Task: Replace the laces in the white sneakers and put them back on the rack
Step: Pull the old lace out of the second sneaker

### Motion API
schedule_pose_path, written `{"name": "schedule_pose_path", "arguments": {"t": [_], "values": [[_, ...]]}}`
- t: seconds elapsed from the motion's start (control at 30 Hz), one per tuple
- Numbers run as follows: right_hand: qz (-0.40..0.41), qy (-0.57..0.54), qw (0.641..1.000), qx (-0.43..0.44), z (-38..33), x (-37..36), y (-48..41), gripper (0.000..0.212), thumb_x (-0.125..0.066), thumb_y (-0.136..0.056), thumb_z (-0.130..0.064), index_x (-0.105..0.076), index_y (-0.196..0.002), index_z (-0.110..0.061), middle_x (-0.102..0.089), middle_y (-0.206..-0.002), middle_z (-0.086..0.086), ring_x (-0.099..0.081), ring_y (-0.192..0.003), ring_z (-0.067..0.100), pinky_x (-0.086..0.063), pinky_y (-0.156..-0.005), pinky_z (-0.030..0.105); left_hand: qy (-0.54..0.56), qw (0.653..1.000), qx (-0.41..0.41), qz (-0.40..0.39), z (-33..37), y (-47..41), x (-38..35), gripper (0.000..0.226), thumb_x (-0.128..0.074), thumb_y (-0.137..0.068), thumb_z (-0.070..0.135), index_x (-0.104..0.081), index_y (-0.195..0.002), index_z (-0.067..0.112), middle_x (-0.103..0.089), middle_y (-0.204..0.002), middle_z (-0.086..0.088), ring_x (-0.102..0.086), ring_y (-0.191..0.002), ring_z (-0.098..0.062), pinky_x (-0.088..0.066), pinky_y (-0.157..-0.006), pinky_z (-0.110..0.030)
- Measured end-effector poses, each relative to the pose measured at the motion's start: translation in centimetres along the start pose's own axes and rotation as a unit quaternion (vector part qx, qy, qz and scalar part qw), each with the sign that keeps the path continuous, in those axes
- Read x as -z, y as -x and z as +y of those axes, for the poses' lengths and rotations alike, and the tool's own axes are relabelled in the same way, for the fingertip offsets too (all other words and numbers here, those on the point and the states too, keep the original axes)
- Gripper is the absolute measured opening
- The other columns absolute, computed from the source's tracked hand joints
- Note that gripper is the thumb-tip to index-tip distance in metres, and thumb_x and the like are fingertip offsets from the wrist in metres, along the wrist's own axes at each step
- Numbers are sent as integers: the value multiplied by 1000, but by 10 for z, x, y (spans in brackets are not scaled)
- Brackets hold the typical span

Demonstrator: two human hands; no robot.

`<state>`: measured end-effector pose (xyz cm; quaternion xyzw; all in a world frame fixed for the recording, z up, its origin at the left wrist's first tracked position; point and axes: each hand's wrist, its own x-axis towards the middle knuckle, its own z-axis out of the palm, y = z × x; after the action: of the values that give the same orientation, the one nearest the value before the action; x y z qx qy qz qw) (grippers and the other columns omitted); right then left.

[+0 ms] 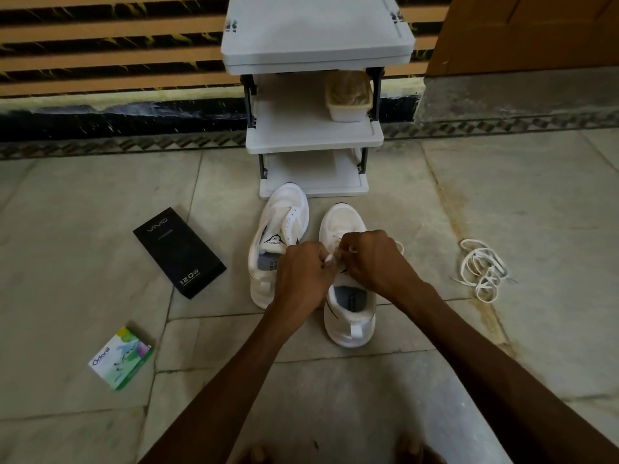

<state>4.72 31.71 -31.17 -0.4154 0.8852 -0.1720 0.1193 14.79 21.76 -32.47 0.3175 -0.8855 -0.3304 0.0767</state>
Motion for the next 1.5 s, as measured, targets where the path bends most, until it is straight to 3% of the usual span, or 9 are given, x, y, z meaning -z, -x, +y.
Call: {"name": "schedule_pose_path", "arguments": {"t": [0.2,0.3,0.37,0.5,0.57,0.73,0.8,1.23,1.5], "values": [[-78,127,989,21,-6,2,-4,27,-67,-84,-16,-63,-110,-8,-64,-109,12,-63,-97,29,-51,-85,35,-9,1000,1,-7,5,4,2,17,-67,-87,26,-66,-73,16,-64,-69,-2,-60,-73,-19,-46,-64,-33],[-11,-119,993,-27,12,14,-8,10,-56,-88,-6,-65,-90,-9,-66,-93,8,-63,-88,26,-48,-77,34,-14,1000,6,-3,4,6,4,12,-68,-85,22,-67,-75,16,-59,-64,3,-57,-67,-15,-37,-57,-25],[62,-442,886,-122,29,21,-6,23,-45,-93,-2,-62,-80,-13,-61,-78,2,-57,-77,20,-46,-73,34,-22,1000,2,1,5,6,3,9,-67,-83,21,-67,-76,16,-58,-64,3,-57,-68,-17,-37,-58,-26],[37,-824,542,-162,30,20,2,11,-54,-88,-10,-53,-77,-11,-53,-69,3,-54,-68,18,-53,-82,38,-56,998,-9,7,11,7,1,7,-65,-83,22,-68,-80,16,-59,-66,5,-55,-65,-14,-31,-54,-22],[16,-850,495,-180,24,17,2,13,-49,-85,-3,-47,-75,-12,-54,-69,4,-52,-64,17,-53,-72,35,-62,998,-5,12,11,8,1,8,-65,-83,23,-67,-80,17,-59,-67,4,-54,-65,-13,-32,-55,-23],[52,-337,931,-128,13,3,-1,18,-52,-96,-21,-63,-86,-11,-62,-75,3,-58,-65,16,-42,-61,27,-60,998,8,14,13,9,-1,10,-65,-88,26,-68,-89,16,-66,-79,1,-58,-72,-14,-38,-61,-25],[16,-73,996,-47,7,-4,0,22,-53,-97,-27,-66,-91,-10,-68,-86,11,-64,-81,27,-44,-68,29,-68,997,15,17,13,8,-2,14,-63,-90,28,-67,-94,15,-68,-84,-1,-60,-77,-15,-43,-66,-28],[69,138,988,-14,13,6,16,28,-58,-88,-43,-71,-104,-25,-65,-105,1,-56,-104,26,-37,-93,42,-113,989,-84,-47,18,7,-11,47,-56,-92,19,-46,-137,28,-47,-127,-7,-51,-113,-24,-49,-90,-34],[87,-68,985,-135,22,-4,28,19,-70,-84,-34,-75,-78,-16,-70,-69,2,-64,-62,16,-42,-53,20,-226,961,-151,-50,21,-1,-22,37,-58,-86,21,-55,-123,21,-39,-135,-4,-40,-117,-24,-38,-99,-37]]}}
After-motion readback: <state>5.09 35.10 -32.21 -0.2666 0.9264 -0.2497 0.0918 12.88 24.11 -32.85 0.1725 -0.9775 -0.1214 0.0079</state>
